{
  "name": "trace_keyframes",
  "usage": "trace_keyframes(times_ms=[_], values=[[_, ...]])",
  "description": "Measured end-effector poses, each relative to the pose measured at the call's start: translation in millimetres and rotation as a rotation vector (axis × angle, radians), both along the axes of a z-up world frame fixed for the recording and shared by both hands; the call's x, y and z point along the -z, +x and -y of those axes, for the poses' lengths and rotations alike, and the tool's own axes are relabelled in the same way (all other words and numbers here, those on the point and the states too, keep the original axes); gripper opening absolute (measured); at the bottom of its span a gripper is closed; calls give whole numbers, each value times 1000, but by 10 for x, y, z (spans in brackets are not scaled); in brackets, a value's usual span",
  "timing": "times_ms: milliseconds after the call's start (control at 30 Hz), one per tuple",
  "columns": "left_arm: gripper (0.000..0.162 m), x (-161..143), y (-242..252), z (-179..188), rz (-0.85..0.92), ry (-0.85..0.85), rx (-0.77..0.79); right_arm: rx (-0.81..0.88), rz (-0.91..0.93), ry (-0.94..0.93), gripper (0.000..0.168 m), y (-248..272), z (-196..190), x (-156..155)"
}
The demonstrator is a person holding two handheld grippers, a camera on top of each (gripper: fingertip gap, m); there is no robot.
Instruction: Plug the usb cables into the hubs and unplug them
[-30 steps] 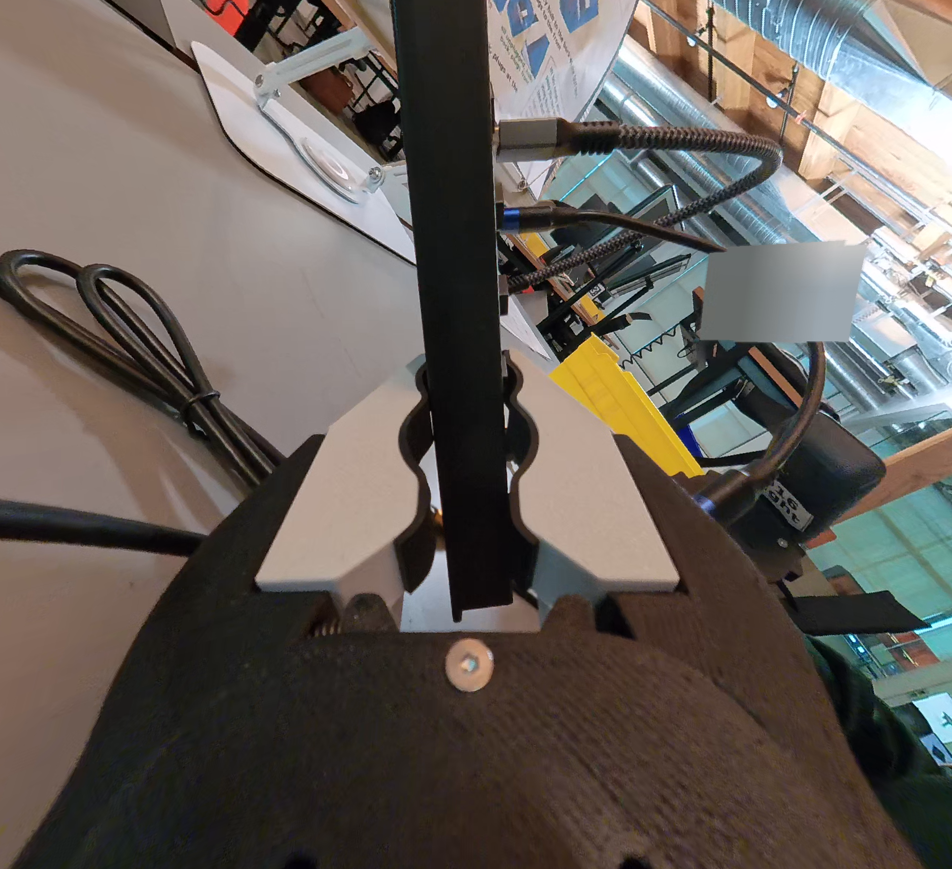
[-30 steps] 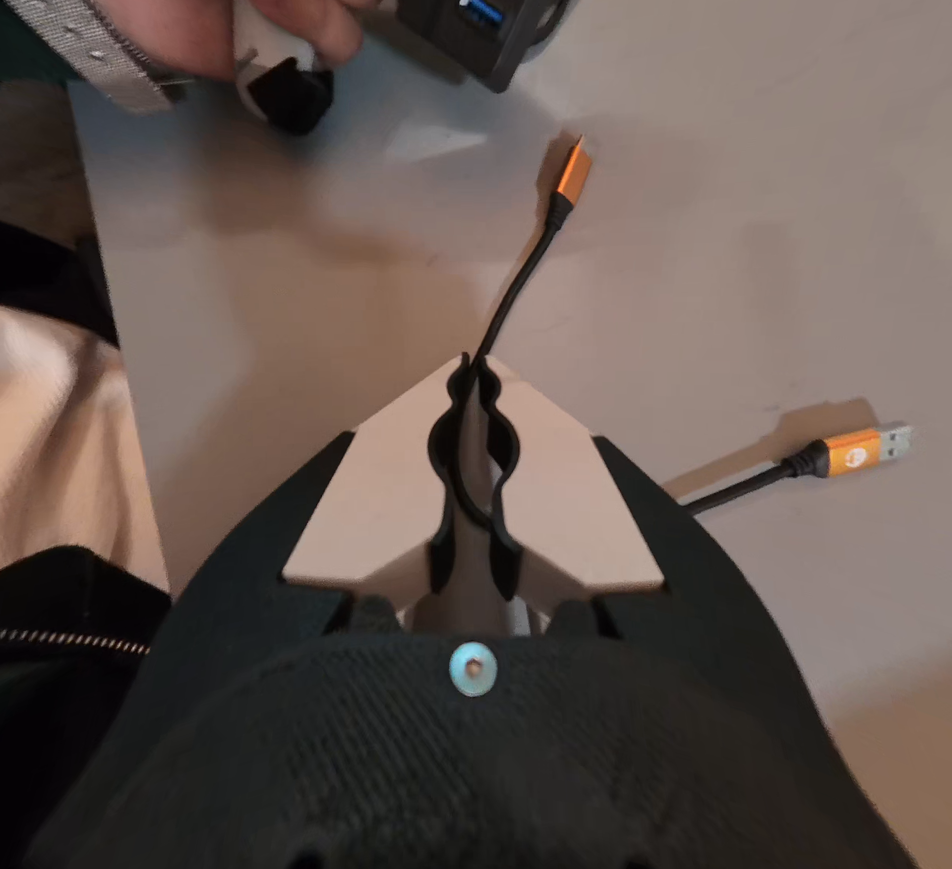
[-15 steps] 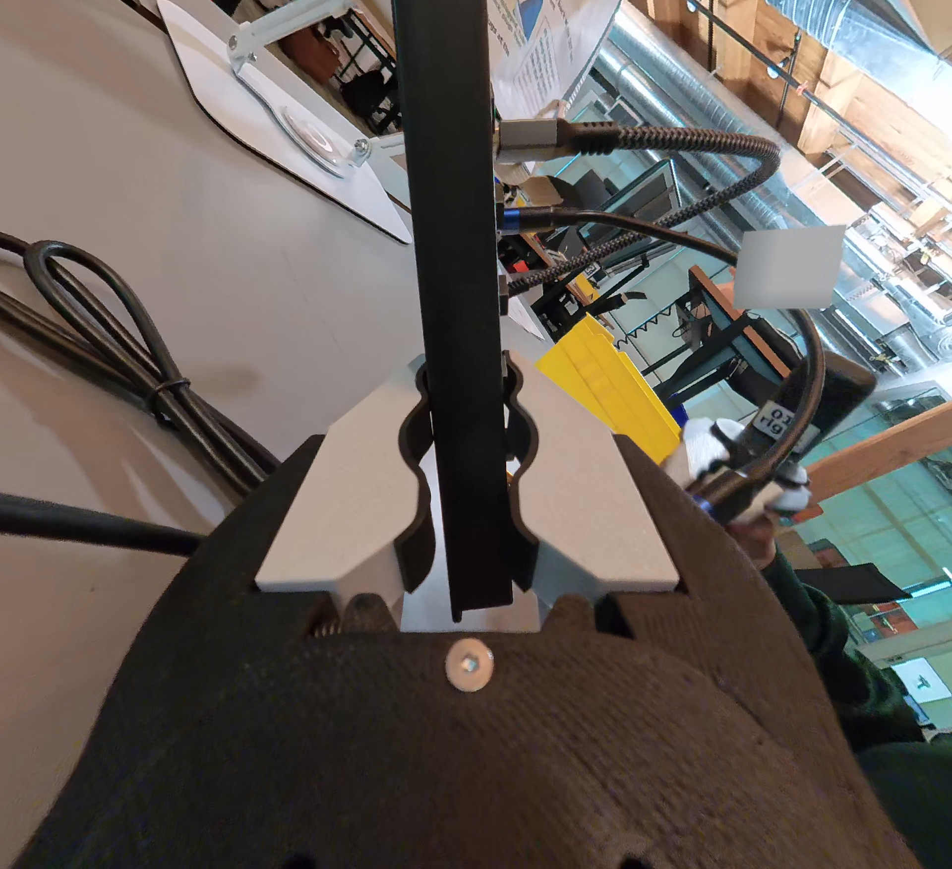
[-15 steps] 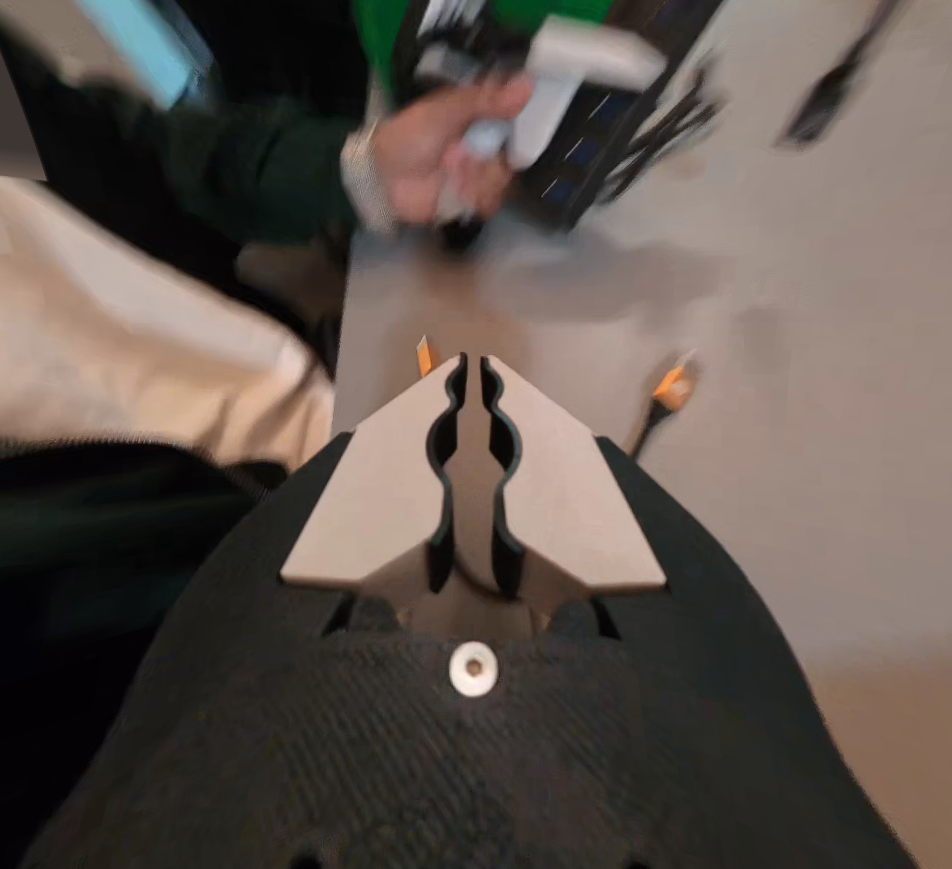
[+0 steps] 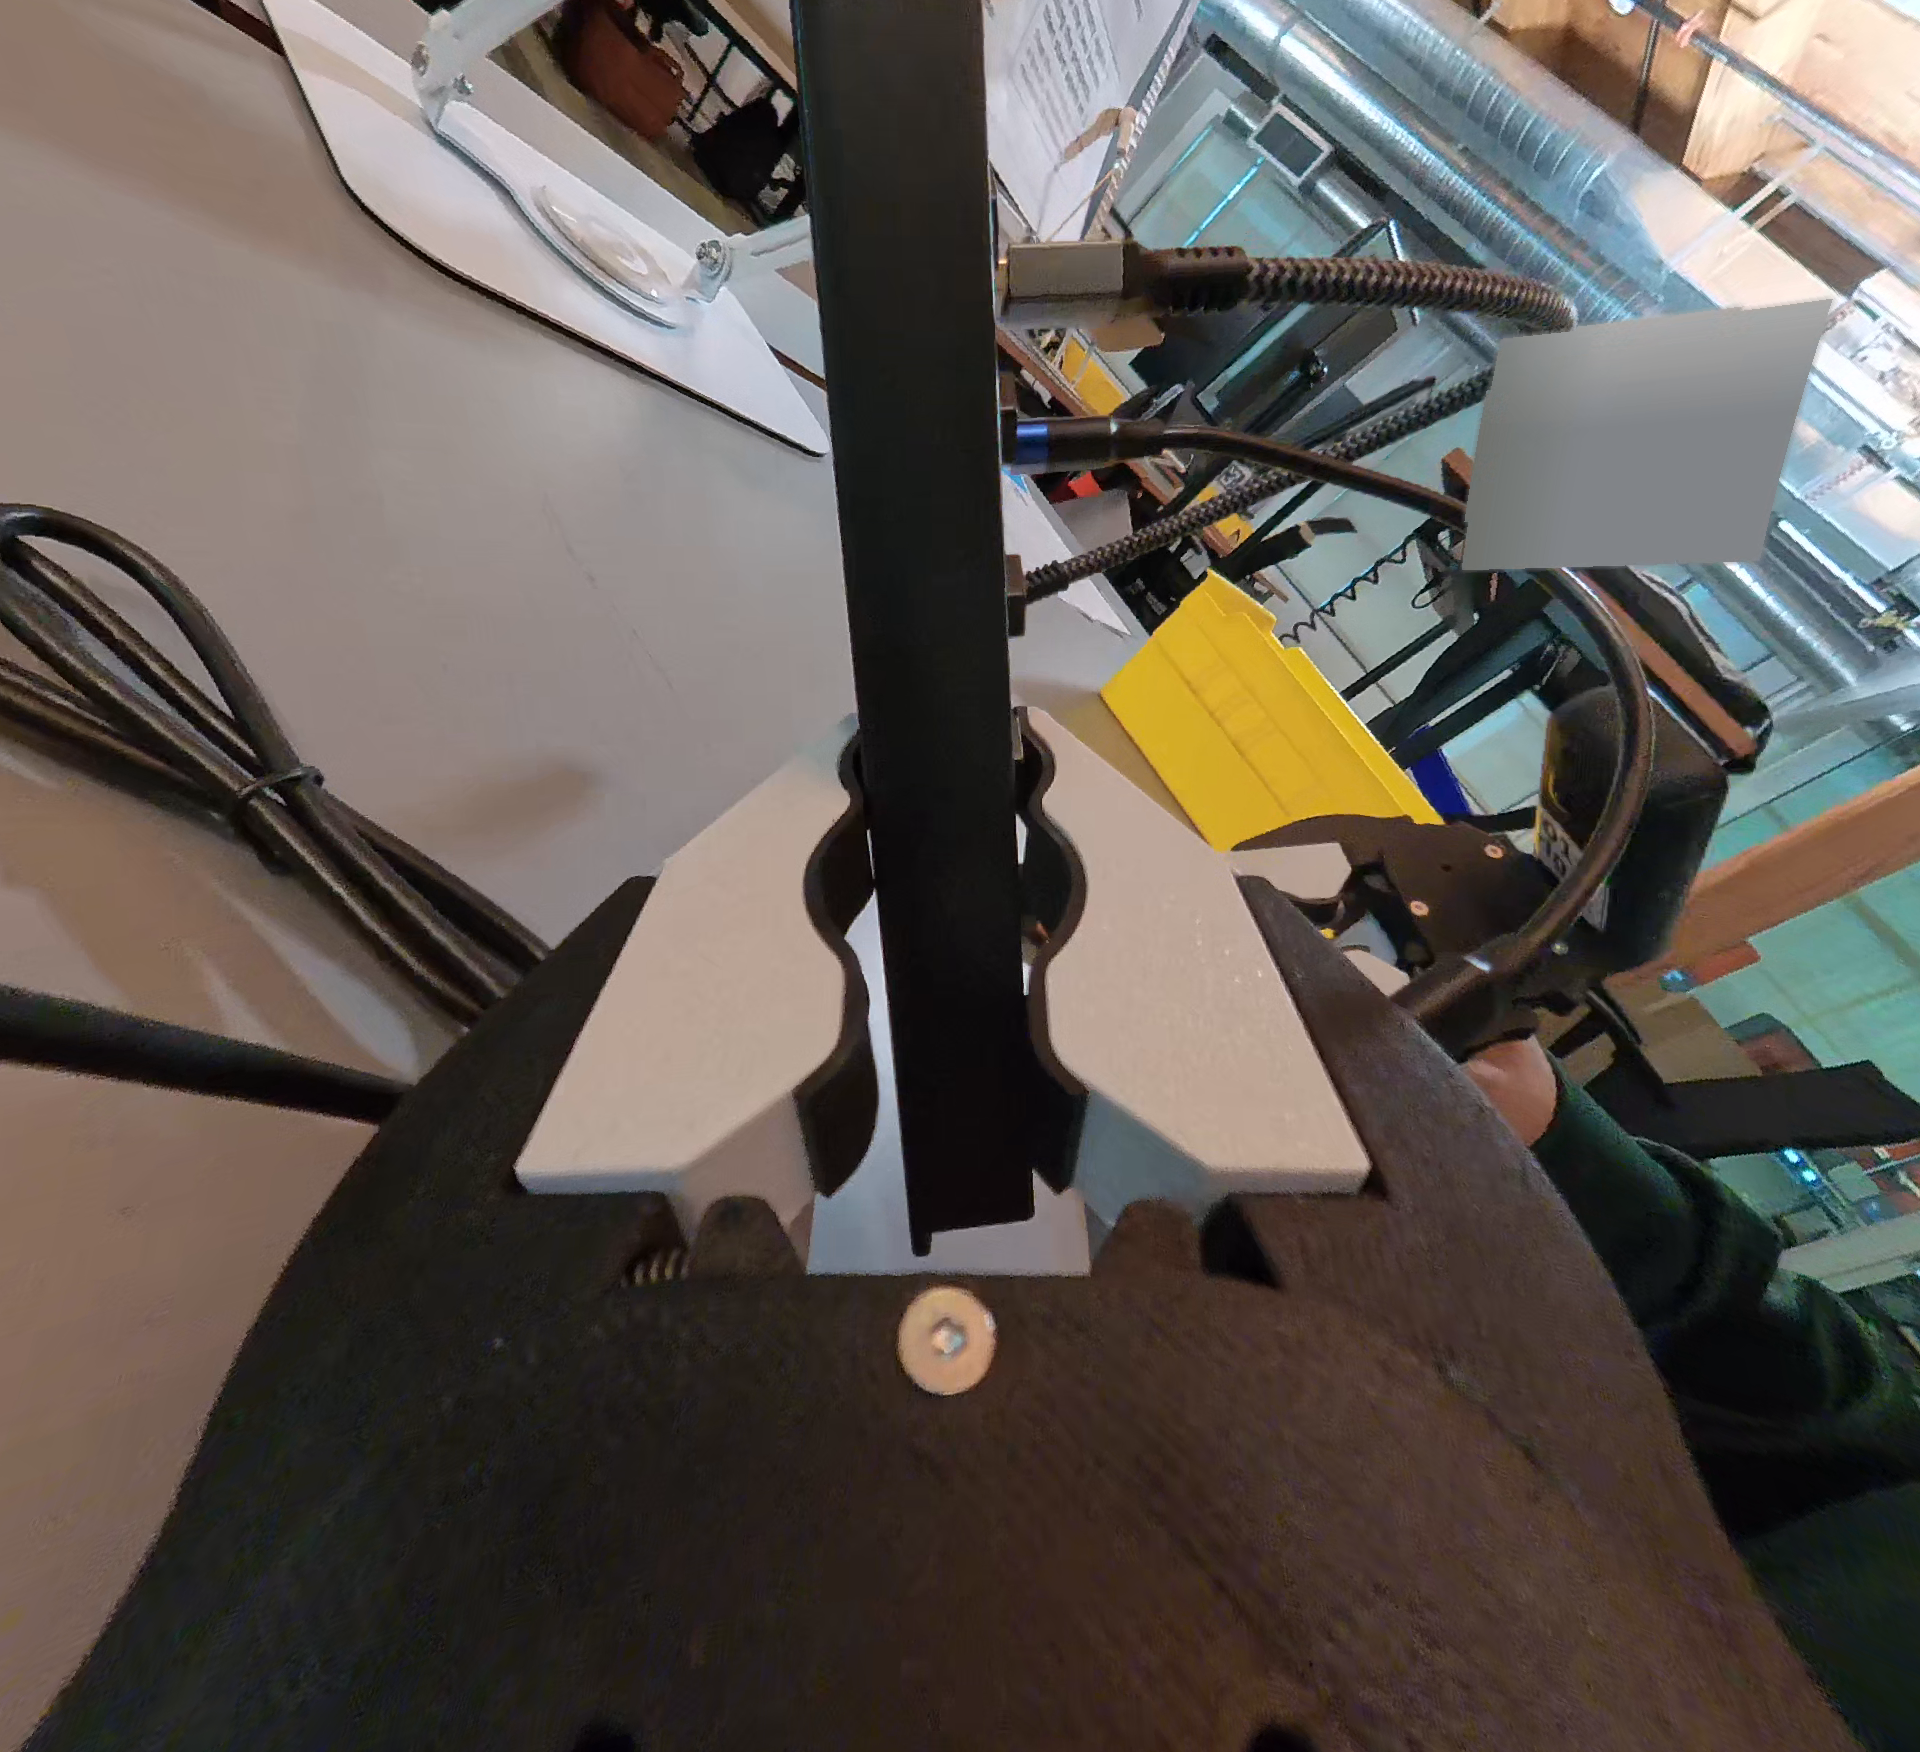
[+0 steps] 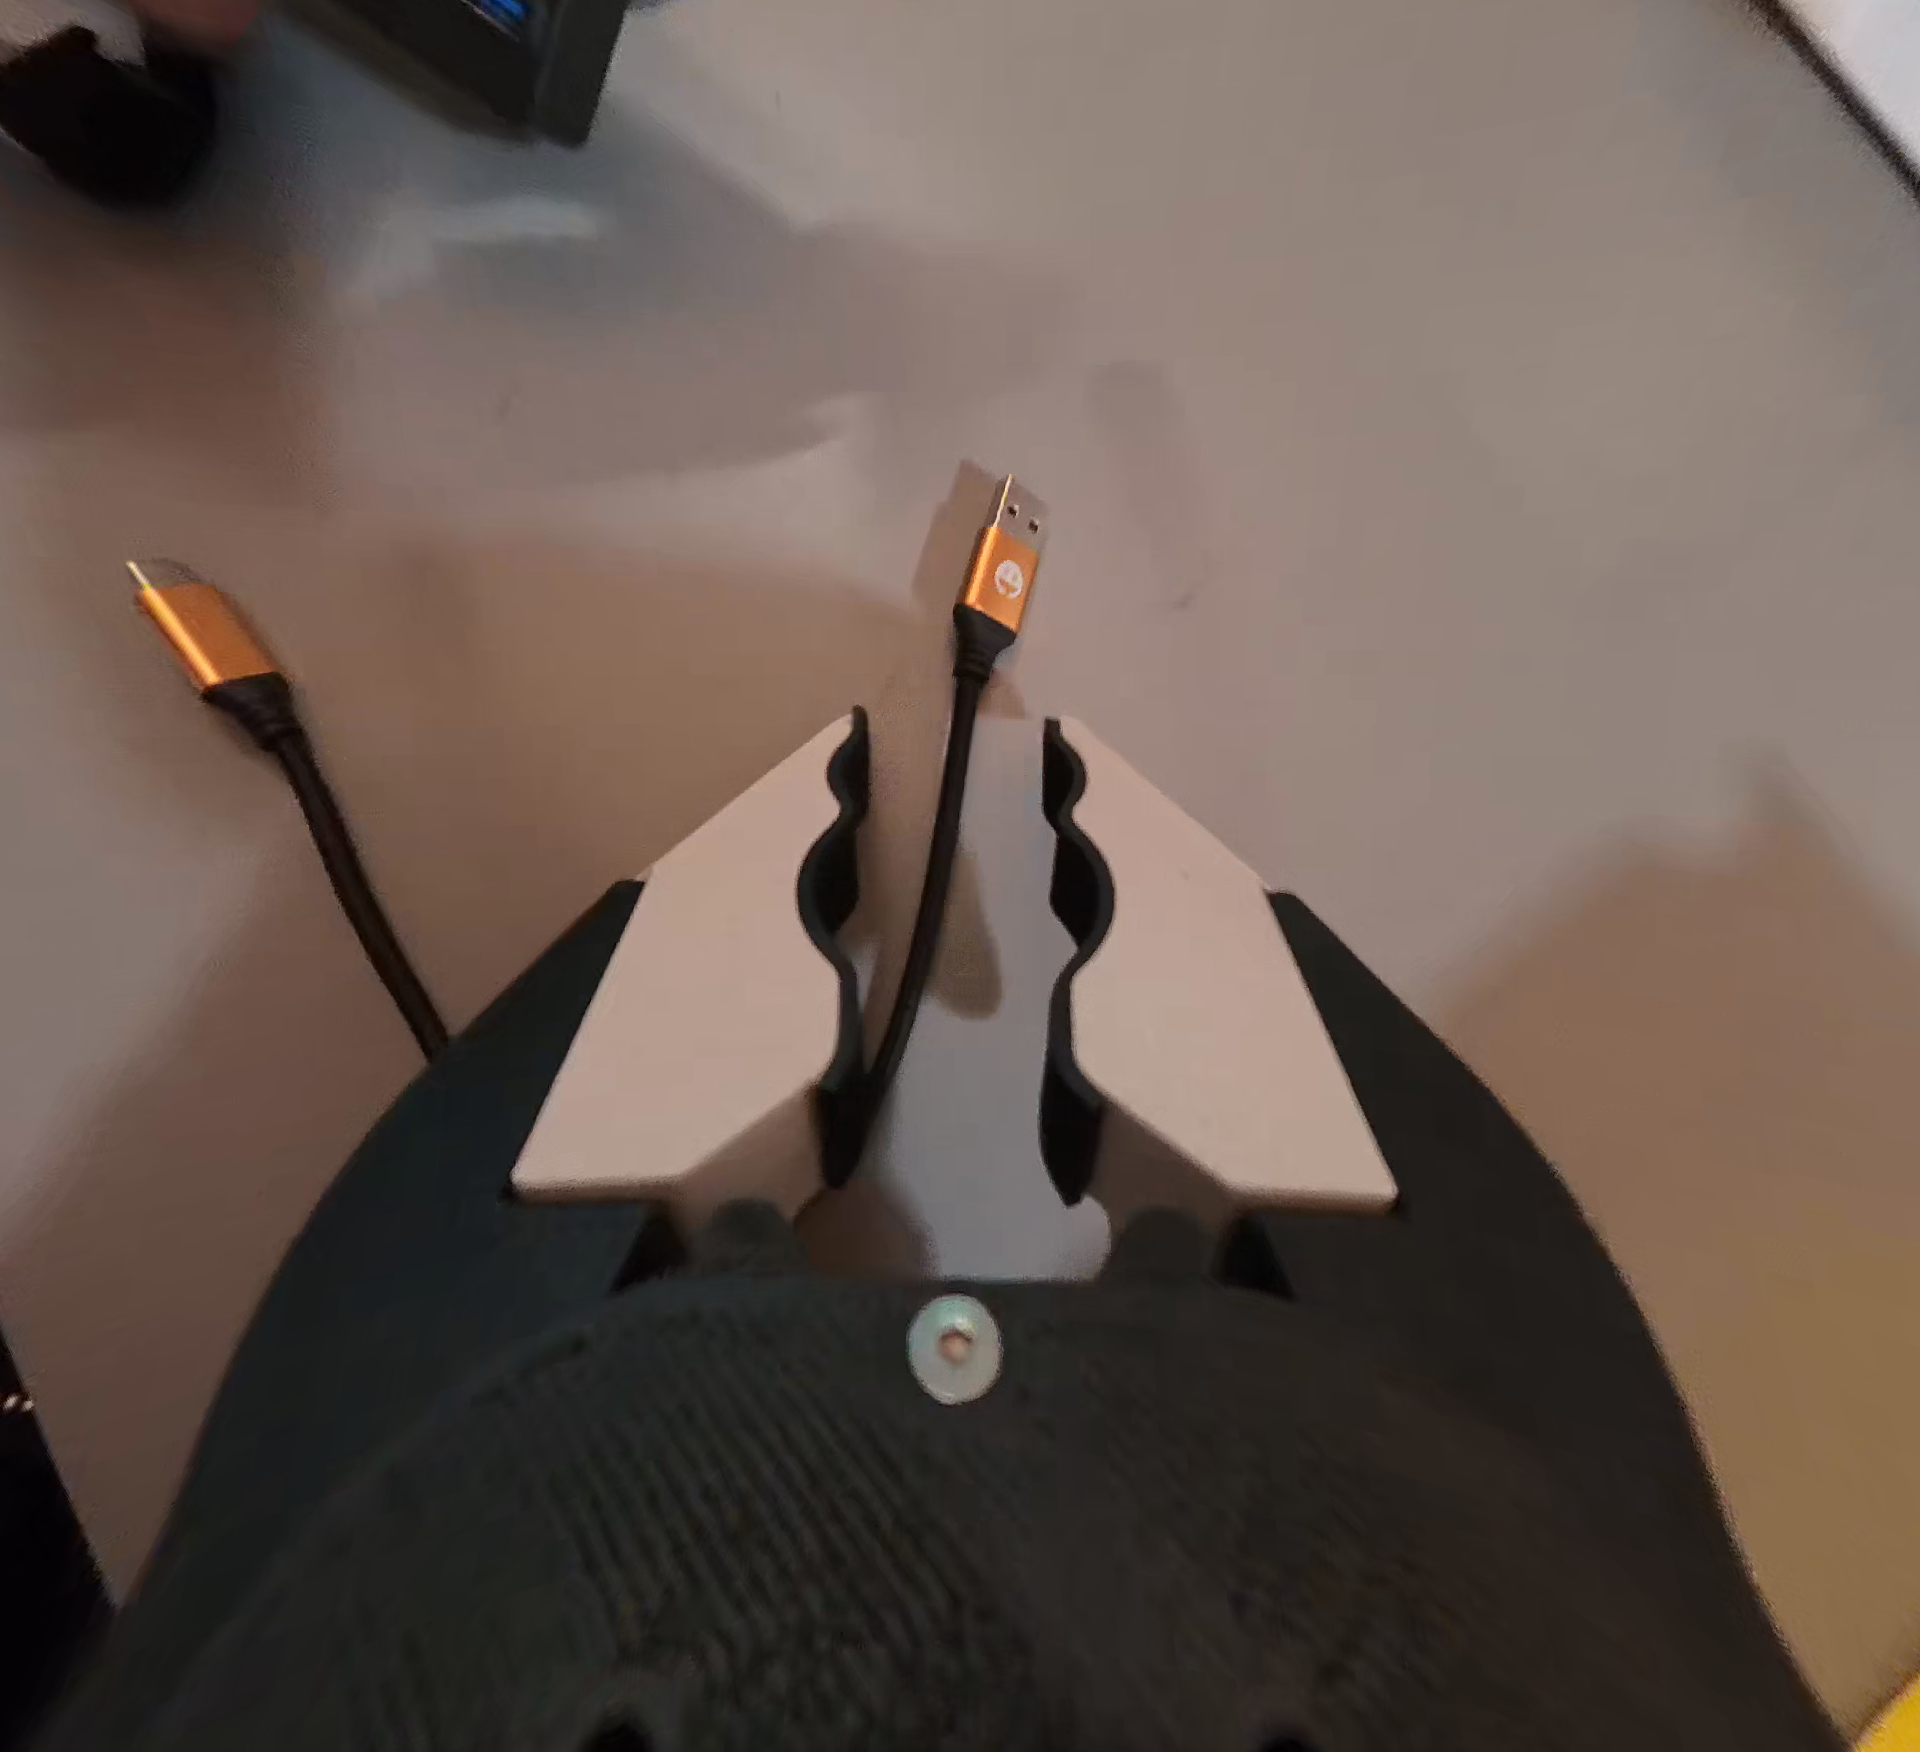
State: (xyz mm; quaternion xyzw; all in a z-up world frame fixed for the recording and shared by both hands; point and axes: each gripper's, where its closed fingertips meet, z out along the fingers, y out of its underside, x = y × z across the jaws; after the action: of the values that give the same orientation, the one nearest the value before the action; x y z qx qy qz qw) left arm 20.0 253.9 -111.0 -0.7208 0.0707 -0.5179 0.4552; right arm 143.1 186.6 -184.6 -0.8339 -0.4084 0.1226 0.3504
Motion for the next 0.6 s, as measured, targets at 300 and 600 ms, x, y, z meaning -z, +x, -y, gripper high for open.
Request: trace_keyframes(times_ms=[300, 600], values=[[22, -25, 151, 127, -107, 90, 41, -19, -78, 115, 2, -118, -39, -257], [21, -149, 328, 323, -440, 430, -39, -51, -96, 384, 2, -404, 142, -887]])
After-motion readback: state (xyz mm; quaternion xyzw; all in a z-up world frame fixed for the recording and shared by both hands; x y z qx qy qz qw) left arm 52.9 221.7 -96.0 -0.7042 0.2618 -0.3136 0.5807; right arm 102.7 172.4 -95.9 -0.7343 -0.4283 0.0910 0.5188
